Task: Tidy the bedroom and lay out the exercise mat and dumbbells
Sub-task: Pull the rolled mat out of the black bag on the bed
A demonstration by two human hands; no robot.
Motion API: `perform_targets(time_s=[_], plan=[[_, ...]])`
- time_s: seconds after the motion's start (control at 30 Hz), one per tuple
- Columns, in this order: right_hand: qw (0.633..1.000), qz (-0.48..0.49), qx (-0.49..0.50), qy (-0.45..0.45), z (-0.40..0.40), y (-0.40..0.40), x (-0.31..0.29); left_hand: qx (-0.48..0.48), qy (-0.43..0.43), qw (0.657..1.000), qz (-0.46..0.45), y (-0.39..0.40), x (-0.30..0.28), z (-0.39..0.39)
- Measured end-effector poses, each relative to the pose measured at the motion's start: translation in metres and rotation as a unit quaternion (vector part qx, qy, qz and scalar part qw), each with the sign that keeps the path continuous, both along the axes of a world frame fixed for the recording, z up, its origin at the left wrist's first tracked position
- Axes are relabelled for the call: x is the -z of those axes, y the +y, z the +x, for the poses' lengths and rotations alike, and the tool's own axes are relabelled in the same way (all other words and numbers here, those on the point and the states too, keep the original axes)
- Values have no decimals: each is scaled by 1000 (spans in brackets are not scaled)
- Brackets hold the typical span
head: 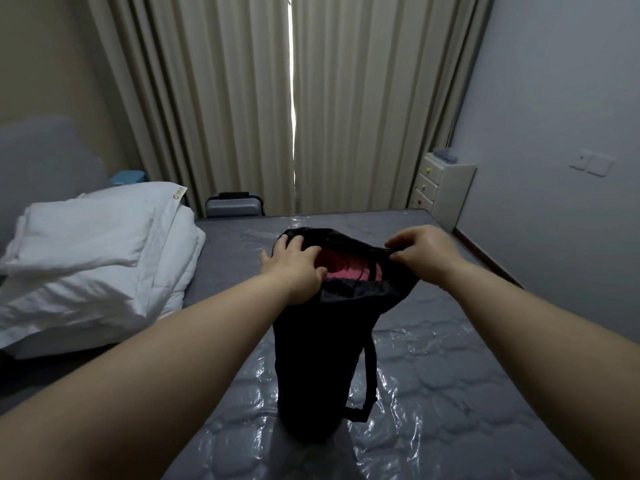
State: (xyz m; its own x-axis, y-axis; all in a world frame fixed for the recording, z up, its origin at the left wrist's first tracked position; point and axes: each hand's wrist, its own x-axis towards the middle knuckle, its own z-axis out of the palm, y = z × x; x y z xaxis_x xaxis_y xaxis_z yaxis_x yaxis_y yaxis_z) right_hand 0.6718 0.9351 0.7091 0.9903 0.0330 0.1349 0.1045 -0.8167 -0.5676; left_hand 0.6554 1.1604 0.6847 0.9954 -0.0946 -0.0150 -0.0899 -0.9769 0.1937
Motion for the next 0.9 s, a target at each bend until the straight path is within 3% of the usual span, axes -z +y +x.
perform_targets(time_s=[0.1, 0.2, 0.27, 0.37, 0.53, 0.73, 0.9], plan=[[994, 109, -3, 20, 8, -13, -9, -16, -43, 999, 27, -8, -3, 11], [956, 267, -50, 113, 16, -29, -12, -31, -80, 995, 41, -18, -4, 23], [938, 297, -89, 152, 21, -38, -11, -33, -71, 997, 25, -22, -3, 30], [937, 285, -99, 173, 30, -46, -3, -25, -62, 998, -7, -29, 0, 40], [959, 261, -45, 100, 47, -60, 10, -27, -49, 998, -7, -40, 1, 52], [973, 152, 173, 12, 72, -125, 24, -28, -39, 999, -7, -44, 1, 60], [994, 73, 43, 68, 61, -110, 21, -7, -49, 997, -58, -59, 3, 60]])
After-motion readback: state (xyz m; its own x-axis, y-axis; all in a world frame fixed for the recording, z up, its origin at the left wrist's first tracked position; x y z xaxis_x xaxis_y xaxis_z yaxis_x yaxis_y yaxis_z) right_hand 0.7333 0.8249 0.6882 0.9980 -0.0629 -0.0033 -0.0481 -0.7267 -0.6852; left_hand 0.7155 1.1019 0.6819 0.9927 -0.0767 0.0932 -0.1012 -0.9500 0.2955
